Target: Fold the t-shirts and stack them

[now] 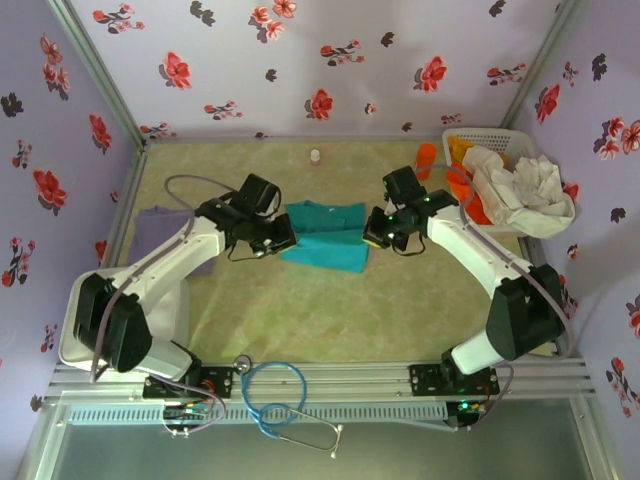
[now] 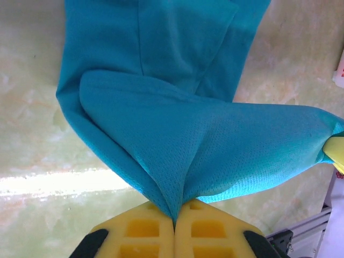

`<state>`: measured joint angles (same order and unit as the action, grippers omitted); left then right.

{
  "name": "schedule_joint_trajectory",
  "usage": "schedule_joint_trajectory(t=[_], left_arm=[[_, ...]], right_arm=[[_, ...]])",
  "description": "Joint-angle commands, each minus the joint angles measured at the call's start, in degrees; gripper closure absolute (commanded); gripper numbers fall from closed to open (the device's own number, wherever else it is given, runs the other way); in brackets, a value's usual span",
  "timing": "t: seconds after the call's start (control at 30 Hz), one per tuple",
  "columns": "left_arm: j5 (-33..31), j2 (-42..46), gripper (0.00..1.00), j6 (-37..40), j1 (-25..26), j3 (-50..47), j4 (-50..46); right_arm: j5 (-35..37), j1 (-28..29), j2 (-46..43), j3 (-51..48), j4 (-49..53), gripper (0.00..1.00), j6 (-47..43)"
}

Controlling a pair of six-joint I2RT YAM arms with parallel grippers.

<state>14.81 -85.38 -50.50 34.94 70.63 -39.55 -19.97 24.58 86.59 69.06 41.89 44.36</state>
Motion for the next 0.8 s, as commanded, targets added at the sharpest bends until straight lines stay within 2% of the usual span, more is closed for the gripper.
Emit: schedule_joint_trajectory(t=[0.0,0.43,0.6,0.77], left_arm=[[0.57,-3.21,1.0,4.46,-2.08,3.82,-0.9],[5.05,-17.42,1.0,12.09,-8.22,12.81,2.34],[5.8,-22.08,0.92,14.44,-10.57,15.49,3.42],[6.17,-26.07,0.91,16.27,-11.99,18.58,5.2]], right_arm=[[-3.32,-2.32,3.01,2.89,-2.35,1.0,-0.59],[-9.27,-5.76,17.8,12.08,-6.7,1.0,-2.3],[-9.37,-6.05,22.24,15.1,-7.91,1.0,-2.84],[-9.47,-6.86,26.31,18.28,-9.89,0.98,-3.1]])
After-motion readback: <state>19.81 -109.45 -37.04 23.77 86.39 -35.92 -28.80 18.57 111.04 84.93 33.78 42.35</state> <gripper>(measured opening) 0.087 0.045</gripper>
